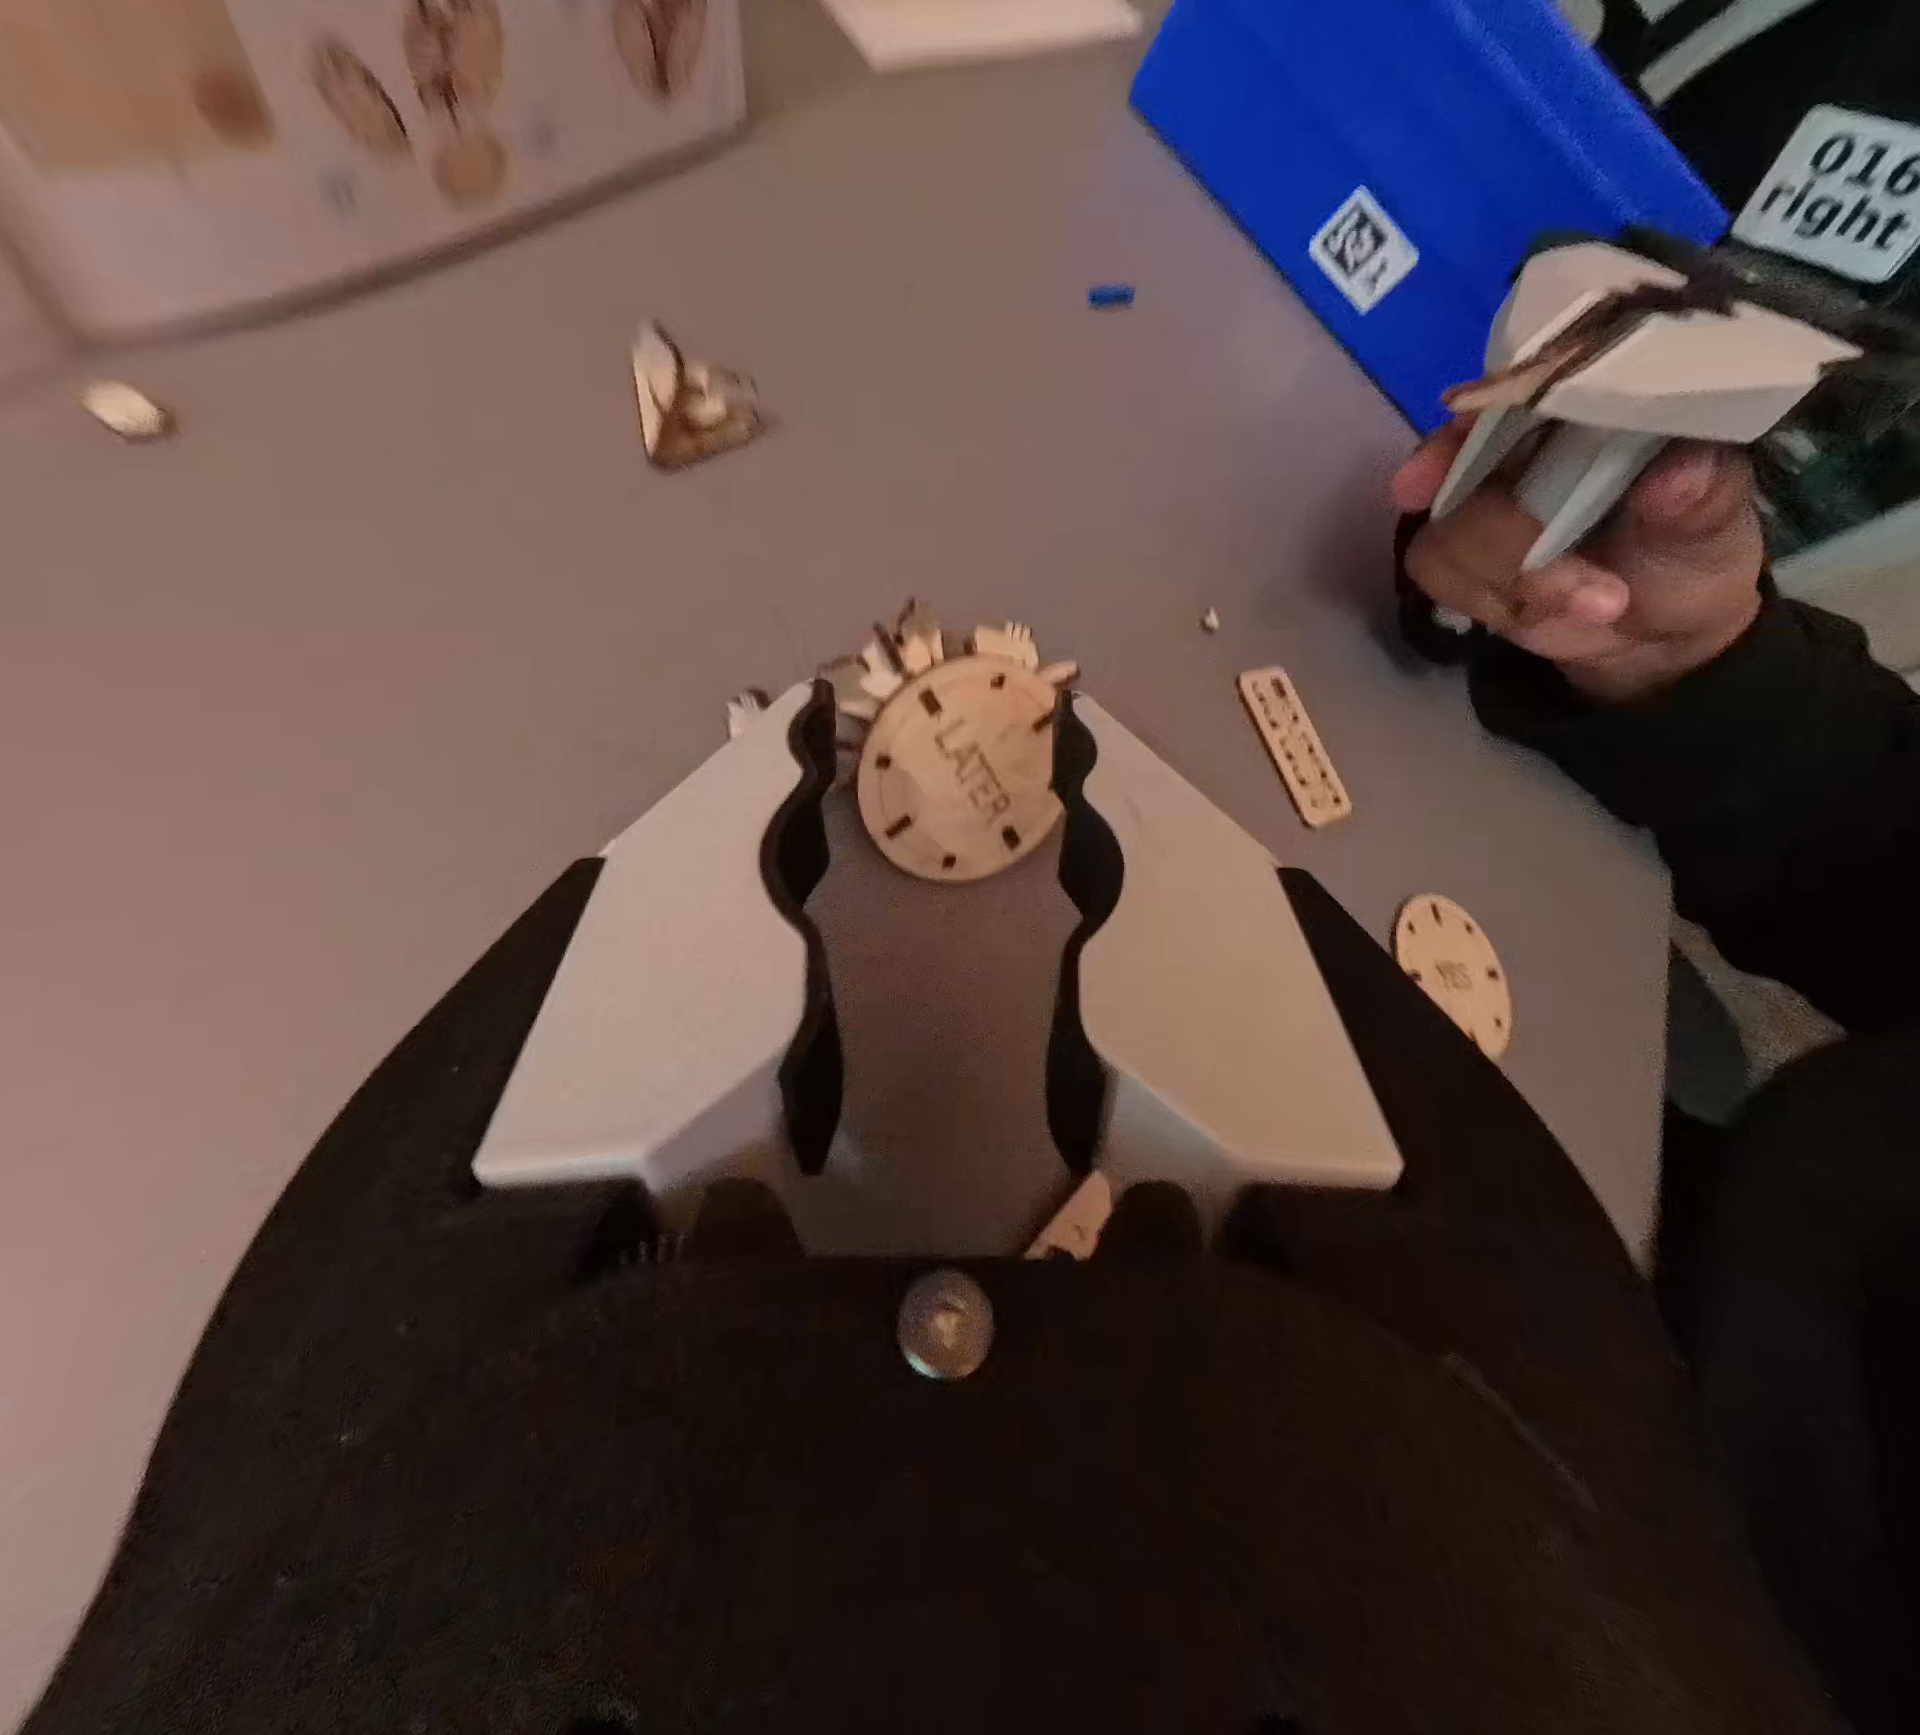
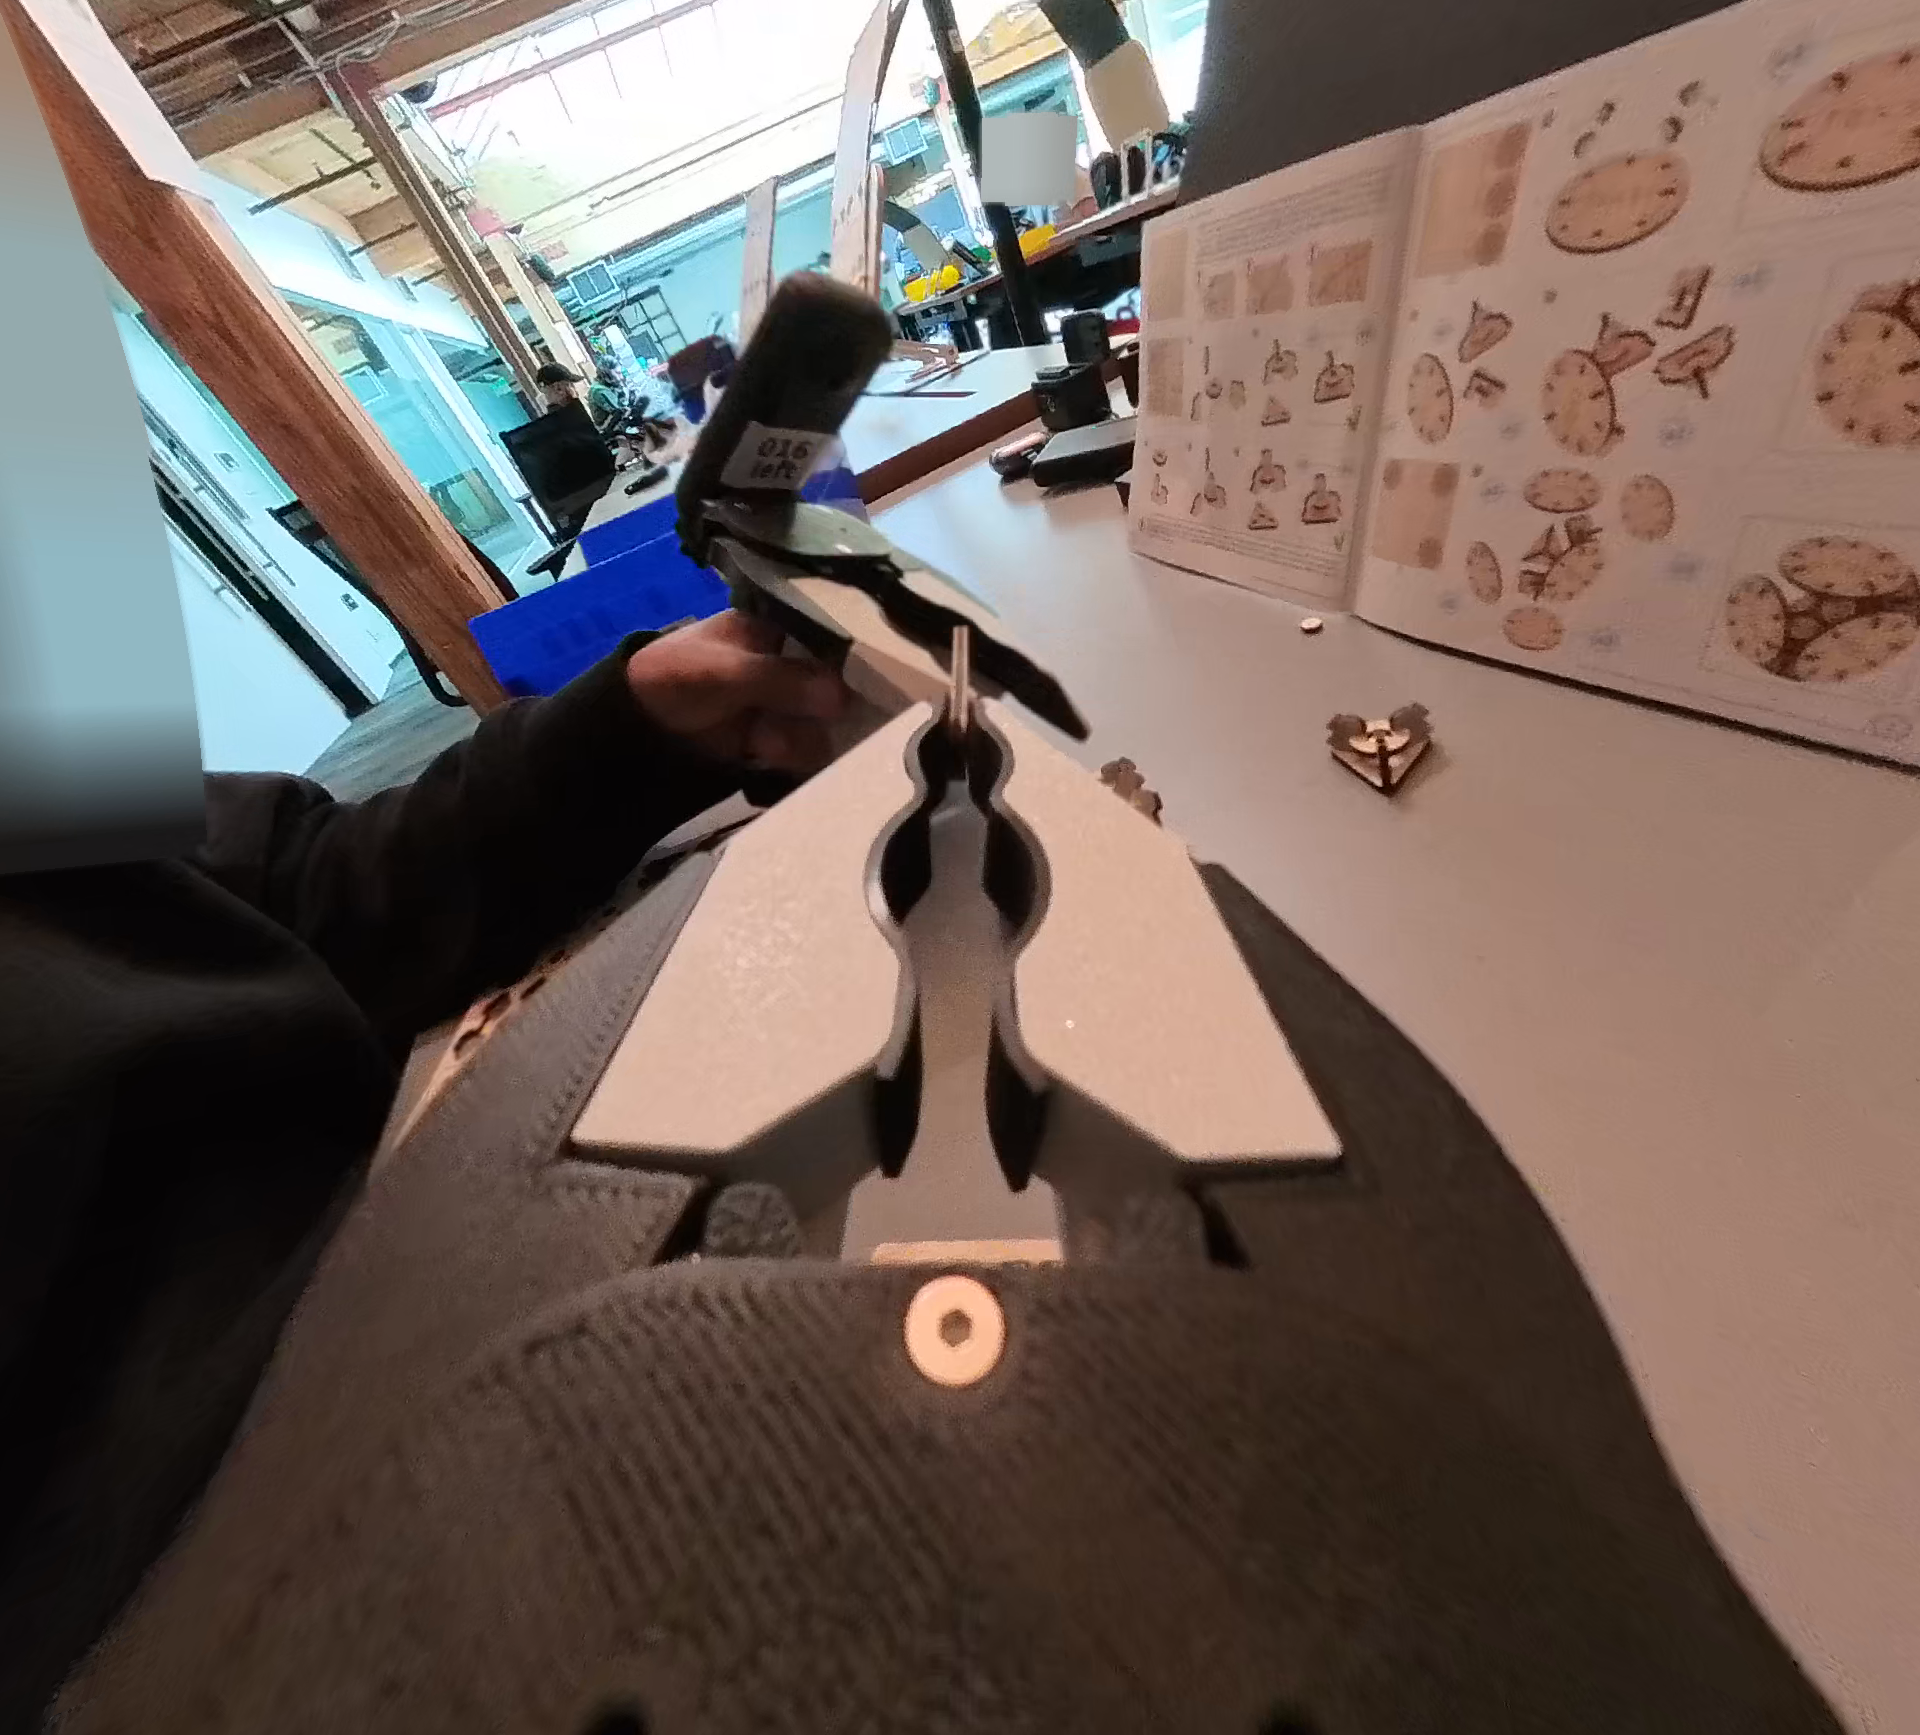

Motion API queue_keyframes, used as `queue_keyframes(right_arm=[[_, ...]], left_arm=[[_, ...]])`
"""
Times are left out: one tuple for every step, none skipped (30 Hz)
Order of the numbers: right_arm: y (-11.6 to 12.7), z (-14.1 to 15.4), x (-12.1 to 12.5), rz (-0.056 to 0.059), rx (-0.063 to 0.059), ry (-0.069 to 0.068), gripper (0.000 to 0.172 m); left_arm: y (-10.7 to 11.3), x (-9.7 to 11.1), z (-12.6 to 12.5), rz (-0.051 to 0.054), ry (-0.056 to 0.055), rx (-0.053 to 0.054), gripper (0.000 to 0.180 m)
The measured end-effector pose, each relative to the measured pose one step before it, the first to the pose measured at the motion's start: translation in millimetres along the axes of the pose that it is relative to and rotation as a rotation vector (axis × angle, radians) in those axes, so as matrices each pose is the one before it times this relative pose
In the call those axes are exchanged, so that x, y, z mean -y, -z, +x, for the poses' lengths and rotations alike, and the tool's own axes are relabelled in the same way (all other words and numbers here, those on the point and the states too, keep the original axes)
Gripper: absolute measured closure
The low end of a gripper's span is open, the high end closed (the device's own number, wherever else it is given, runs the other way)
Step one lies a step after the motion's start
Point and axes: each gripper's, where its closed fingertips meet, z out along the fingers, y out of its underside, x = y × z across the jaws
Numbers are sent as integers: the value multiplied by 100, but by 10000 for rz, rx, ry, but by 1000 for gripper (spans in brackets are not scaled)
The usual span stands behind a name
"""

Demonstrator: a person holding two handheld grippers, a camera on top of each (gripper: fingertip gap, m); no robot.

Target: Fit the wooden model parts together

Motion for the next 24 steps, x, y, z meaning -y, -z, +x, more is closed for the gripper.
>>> queue_keyframes(right_arm=[[-91, 18, -183, -67, 17, -122, 172], [-101, 1, -233, -96, 13, -75, 171], [-108, -1, -201, -77, 5, -34, 172], [-105, -81, -150, -62, 46, -21, 172], [-83, -119, -135, -61, 59, -18, 172], [-79, -60, -133, -69, 22, -16, 172], [-51, -23, -127, -66, 6, -4, 172], [-46, 1, -117, -60, -6, 4, 172], [-30, 76, -138, -74, -44, 3, 172], [-28, 160, -167, -95, -88, 7, 172], [-27, 149, -141, -80, -82, 22, 172], [-19, 140, -120, -60, -85, 22, 172], [-18, 155, -139, -82, -87, 6, 172], [-43, 95, -170, -92, -48, -4, 172], [-56, 48, -143, -82, -30, 4, 172], [-64, 84, -174, -100, -72, 38, 172], [-94, 69, -224, -131, -91, 113, 172], [-104, 39, -215, -135, -108, 207, 172], [-107, 54, -215, -147, -155, 285, 172], [-128, 58, -252, -175, -201, 352, 172], [-137, 72, -224, -169, -246, 428, 172], [-126, 71, -212, -166, -289, 506, 172], [-150, 42, -248, -201, -310, 567, 172], [-171, 55, -278, -235, -338, 586, 172]], left_arm=[[-371, -619, 75, -324, 249, -223, 140], [-311, -297, 182, -127, 41, -198, 139], [-251, -183, 79, -67, -153, -43, 139], [-219, -219, -233, -113, -211, 191, 139], [-204, -182, -228, -93, -267, 222, 139], [-144, -54, -85, 1, -215, 137, 139], [-82, -46, -73, -24, -56, 100, 140], [-19, 16, -19, -3, 14, 33, 140], [16, -7, -22, -7, 10, 7, 144], [-5, -110, -117, -60, 7, 44, 154], [-9, -108, 7, -57, 30, -45, 160], [10, -26, 102, -11, 40, -94, 165], [18, -29, 290, -11, -25, -177, 171], [30, 16, 360, -10, -27, -192, 175], [57, 145, 372, 68, -21, -162, 178], [83, 243, 452, 119, -21, -190, 180], [68, 285, 484, 146, -6, -195, 180], [29, 284, 333, 153, -8, -96, 180], [-70, 134, 209, 77, -55, -8, 180], [-143, -4, 217, 10, -80, -25, 180], [-226, -51, 193, 5, -36, -14, 180], [-285, -57, 152, 23, 29, -7, 180], [-320, -79, 129, 35, 82, -10, 180], [-299, -18, 186, 94, 124, -66, 180]])
